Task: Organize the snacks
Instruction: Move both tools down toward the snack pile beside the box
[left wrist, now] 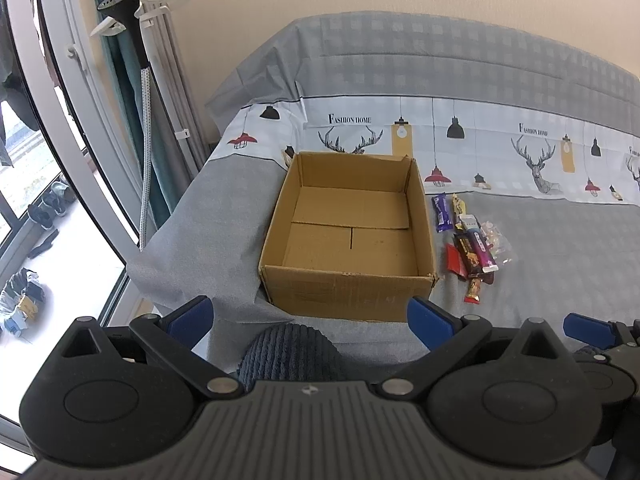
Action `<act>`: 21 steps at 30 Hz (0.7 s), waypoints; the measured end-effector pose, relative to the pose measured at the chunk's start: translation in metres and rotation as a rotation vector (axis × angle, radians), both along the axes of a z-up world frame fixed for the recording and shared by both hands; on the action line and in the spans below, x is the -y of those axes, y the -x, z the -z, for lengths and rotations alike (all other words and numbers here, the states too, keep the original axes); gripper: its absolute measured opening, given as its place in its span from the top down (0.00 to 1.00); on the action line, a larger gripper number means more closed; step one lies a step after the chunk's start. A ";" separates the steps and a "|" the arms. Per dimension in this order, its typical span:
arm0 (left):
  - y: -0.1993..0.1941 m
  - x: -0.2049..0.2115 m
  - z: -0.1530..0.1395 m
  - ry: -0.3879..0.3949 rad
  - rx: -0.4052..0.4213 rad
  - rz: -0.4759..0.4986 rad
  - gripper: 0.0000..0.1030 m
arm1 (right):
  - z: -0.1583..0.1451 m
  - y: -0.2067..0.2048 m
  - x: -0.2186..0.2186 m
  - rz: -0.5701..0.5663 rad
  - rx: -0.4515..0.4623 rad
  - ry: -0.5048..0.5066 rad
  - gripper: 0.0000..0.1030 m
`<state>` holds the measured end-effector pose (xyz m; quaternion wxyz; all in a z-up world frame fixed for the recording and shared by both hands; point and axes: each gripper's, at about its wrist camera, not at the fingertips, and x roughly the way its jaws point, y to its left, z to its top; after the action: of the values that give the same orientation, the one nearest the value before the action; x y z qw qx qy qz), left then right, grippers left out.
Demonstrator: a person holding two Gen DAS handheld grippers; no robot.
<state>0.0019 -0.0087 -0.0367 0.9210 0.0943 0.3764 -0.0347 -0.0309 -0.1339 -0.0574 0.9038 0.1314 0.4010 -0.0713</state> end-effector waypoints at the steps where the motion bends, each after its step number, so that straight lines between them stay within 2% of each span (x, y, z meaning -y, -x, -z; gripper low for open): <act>1: -0.002 0.001 0.002 -0.002 -0.006 0.000 0.00 | 0.002 -0.001 0.000 0.000 -0.004 0.000 0.00; 7: -0.018 0.017 0.027 -0.031 -0.054 0.024 0.00 | 0.025 -0.010 0.013 -0.007 -0.036 -0.014 0.00; 11: -0.041 0.041 0.069 -0.021 -0.101 0.075 0.00 | 0.058 -0.020 0.031 0.000 -0.058 0.006 0.00; 15: -0.069 0.081 0.120 -0.049 -0.111 0.149 0.00 | 0.110 -0.029 0.072 0.059 -0.038 0.028 0.00; 19: -0.096 0.117 0.162 0.060 -0.128 0.267 0.00 | 0.163 -0.031 0.133 0.039 0.083 -0.097 0.00; 21: -0.109 0.132 0.181 0.157 -0.159 0.306 0.00 | 0.182 -0.036 0.158 0.063 0.093 -0.106 0.00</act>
<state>0.1109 -0.1407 -0.2178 0.8769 0.0754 0.4252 -0.2110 0.0049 -0.2918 -0.2394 0.9106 0.1947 0.3574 -0.0723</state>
